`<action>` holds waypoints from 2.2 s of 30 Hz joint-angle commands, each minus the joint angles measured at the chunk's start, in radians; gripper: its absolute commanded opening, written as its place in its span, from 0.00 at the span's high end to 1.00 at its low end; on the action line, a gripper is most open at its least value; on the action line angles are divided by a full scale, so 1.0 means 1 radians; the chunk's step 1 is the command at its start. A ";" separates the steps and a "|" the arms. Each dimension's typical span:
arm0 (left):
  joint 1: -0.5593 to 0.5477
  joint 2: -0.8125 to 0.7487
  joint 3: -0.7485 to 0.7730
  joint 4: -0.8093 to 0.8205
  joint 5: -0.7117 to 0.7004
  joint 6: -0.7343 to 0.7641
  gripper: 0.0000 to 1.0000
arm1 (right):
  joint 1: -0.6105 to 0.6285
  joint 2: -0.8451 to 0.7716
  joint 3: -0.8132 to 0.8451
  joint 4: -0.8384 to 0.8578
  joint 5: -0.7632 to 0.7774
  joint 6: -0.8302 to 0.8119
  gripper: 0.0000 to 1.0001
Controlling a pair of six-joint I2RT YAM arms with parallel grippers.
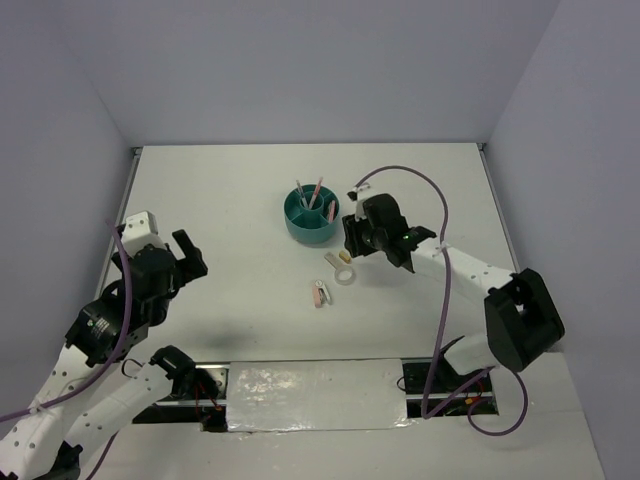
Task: Sort the stationery into containers
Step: Pick up the stationery from the center of the board, then place the stationery in the storage box.
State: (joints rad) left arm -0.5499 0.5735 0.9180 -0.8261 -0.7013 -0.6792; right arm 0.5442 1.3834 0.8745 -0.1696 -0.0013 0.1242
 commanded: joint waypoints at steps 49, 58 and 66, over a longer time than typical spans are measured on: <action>0.007 -0.011 -0.011 0.093 0.074 0.076 0.01 | -0.156 0.336 0.500 0.044 -0.248 -0.291 0.93; 0.008 -0.021 -0.016 0.102 0.080 0.084 0.01 | -0.202 0.594 0.846 -0.047 -0.462 -0.357 0.92; 0.008 -0.011 -0.015 0.104 0.089 0.089 0.01 | -0.217 0.716 0.925 -0.034 -0.632 -0.316 0.89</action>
State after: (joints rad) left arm -0.5461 0.5568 0.9089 -0.7689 -0.6212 -0.6201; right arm 0.3374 2.0750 1.7344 -0.1982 -0.5312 -0.2028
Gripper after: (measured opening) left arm 0.993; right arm 0.204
